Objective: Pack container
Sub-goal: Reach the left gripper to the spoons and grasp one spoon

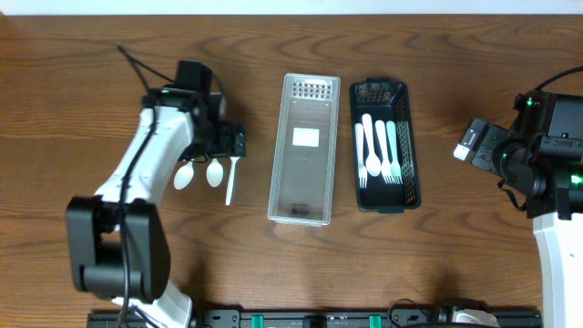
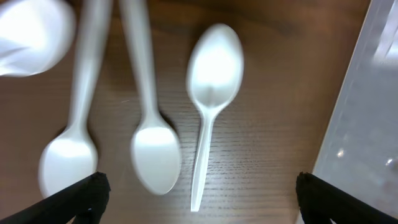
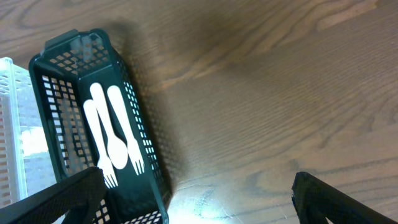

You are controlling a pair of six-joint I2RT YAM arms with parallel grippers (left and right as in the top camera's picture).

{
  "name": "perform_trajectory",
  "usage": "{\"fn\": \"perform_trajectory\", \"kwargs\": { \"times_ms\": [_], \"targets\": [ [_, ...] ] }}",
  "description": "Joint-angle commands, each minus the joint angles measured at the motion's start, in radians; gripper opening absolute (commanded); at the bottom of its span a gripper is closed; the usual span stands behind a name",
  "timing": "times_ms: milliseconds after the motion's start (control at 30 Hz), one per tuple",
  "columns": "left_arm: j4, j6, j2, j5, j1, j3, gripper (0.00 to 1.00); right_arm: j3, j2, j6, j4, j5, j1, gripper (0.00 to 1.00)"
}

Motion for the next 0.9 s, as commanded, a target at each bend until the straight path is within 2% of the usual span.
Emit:
{"fn": "perform_trajectory", "kwargs": {
  "times_ms": [0, 167, 300, 500, 600, 867],
  "targets": [
    [0.01, 0.153, 0.056, -0.047, -0.066, 0.016, 0.93, -0.006, 0.003, -0.008, -0.01, 0.0, -0.006, 0.99],
    [0.025, 0.152, 0.128, -0.212, -0.147, 0.016, 0.93, -0.006, 0.003, -0.008, -0.035, 0.001, -0.006, 0.99],
    [0.032, 0.136, 0.179, -0.22, -0.154, 0.016, 0.86, -0.006, 0.004, -0.008, -0.058, 0.001, -0.006, 0.99],
    [0.059, 0.083, 0.229, -0.191, -0.141, 0.016, 0.83, -0.006, 0.004, -0.008, -0.067, 0.001, -0.006, 0.99],
    [0.072, 0.081, 0.233, -0.158, -0.141, 0.016, 0.73, -0.006, 0.004, -0.008, -0.071, 0.001, -0.006, 0.99],
    [0.067, 0.04, 0.234, -0.155, -0.141, 0.014, 0.34, -0.006, 0.004, -0.008, -0.081, 0.002, -0.006, 0.99]
  ]
}}
